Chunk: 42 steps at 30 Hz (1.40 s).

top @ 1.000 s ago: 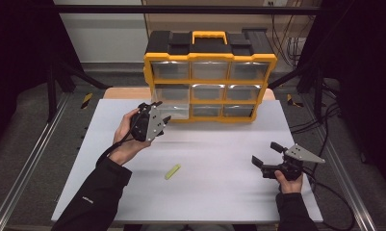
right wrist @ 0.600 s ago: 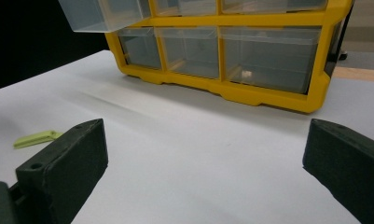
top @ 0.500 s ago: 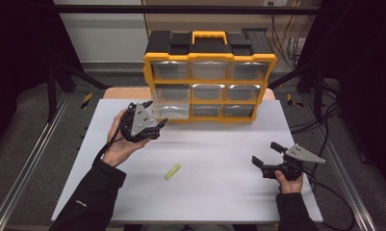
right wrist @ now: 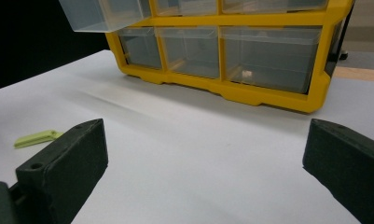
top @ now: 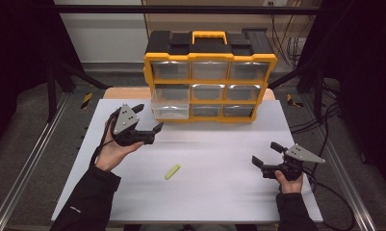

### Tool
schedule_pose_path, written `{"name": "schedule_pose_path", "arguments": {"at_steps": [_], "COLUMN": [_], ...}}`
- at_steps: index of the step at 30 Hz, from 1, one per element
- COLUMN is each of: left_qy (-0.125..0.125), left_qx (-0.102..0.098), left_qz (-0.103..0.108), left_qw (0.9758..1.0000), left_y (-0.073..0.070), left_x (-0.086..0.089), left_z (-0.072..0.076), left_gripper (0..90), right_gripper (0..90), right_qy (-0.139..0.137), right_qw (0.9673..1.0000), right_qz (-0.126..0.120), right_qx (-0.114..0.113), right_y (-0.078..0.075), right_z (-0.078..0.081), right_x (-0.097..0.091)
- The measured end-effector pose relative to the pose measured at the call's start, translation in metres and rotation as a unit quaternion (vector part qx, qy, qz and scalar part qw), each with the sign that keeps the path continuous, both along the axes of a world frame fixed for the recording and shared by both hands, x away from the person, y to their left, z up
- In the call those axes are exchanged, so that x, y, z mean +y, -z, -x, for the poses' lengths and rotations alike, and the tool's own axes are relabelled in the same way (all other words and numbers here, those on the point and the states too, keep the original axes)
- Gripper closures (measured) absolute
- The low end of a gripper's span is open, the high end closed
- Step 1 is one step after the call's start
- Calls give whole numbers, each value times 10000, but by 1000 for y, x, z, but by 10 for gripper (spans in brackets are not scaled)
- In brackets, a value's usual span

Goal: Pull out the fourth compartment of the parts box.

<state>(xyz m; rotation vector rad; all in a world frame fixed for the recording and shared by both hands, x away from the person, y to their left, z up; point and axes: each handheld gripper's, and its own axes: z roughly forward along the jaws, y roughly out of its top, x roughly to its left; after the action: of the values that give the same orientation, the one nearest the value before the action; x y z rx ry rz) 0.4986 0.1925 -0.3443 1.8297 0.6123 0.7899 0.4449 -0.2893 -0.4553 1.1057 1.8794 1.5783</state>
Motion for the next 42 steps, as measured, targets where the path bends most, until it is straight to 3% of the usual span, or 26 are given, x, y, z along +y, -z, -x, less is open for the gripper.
{"name": "schedule_pose_path", "arguments": {"at_steps": [10, 20, 32, 42], "left_qy": [-3, 15, 31, 59], "left_qx": [115, 279, 468, 623], "left_qz": [410, 773, 857, 783], "left_qw": [9991, 9966, 9952, 9950], "left_y": [12, 22, 41, 52], "left_x": [13, 24, 32, 33], "left_z": [5, 13, 21, 25], "left_gripper": [79, 54, 31, 28], "right_gripper": [5, 5, 5, 5], "right_qy": [8, -10, -28, -22], "right_qw": [10000, 10000, 10000, 10000], "right_qz": [17, 12, 21, 50], "right_qx": [2, -4, -2, -7], "right_y": [0, 0, 0, 1], "right_z": [0, 0, 0, 0], "right_x": [0, 0, 1, 1]}}
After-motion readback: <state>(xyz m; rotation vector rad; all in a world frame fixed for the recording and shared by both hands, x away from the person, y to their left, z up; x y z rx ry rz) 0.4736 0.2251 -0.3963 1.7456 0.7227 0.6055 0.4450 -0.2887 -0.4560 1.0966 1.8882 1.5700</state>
